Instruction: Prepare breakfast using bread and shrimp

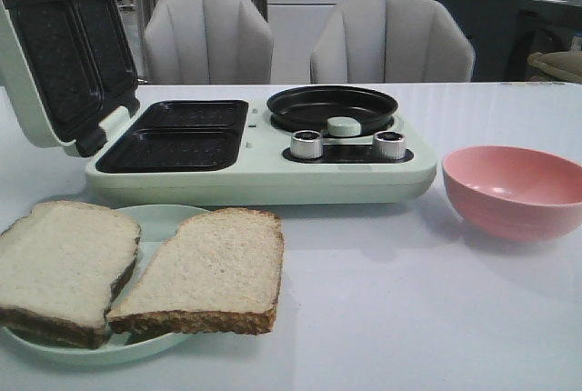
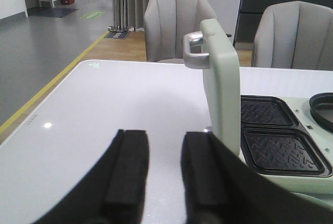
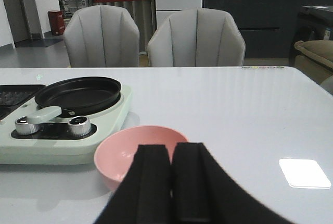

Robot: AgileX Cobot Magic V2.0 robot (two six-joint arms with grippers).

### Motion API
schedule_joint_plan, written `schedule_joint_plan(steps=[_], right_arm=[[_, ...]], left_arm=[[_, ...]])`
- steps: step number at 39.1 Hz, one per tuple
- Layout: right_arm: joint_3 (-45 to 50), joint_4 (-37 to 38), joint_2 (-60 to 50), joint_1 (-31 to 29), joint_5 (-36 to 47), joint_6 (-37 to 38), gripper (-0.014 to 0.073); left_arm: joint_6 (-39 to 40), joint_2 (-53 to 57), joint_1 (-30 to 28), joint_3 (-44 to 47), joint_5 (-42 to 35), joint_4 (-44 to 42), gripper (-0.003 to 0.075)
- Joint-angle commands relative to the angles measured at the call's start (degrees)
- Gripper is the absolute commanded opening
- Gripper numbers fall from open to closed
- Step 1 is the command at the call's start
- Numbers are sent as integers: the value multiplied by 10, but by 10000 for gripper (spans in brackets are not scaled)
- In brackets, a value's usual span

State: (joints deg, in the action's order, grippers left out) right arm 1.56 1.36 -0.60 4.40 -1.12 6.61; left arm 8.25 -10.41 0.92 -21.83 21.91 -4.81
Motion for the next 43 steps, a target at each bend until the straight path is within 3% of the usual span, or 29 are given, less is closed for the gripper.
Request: schedule_joint_plan(steps=[1, 5, 21, 29, 35, 43], right_arm=[[-10, 5, -12, -4, 49, 1, 143], [-10, 5, -12, -4, 49, 1, 143], [-10, 5, -12, -4, 49, 1, 143], [-10, 5, -12, -4, 49, 1, 143], [-10, 5, -12, -4, 49, 1, 143], [-10, 5, -12, -4, 49, 1, 143]], left_arm=[[5, -11, -1, -16, -46, 1, 479], [5, -11, -1, -16, -46, 1, 550], [2, -11, -1, -16, -23, 15, 550], [-134, -13, 5, -16, 42, 6, 550], [-139, -58, 58, -22, 56, -65, 550], [-139, -160, 196, -23, 81, -182, 550]])
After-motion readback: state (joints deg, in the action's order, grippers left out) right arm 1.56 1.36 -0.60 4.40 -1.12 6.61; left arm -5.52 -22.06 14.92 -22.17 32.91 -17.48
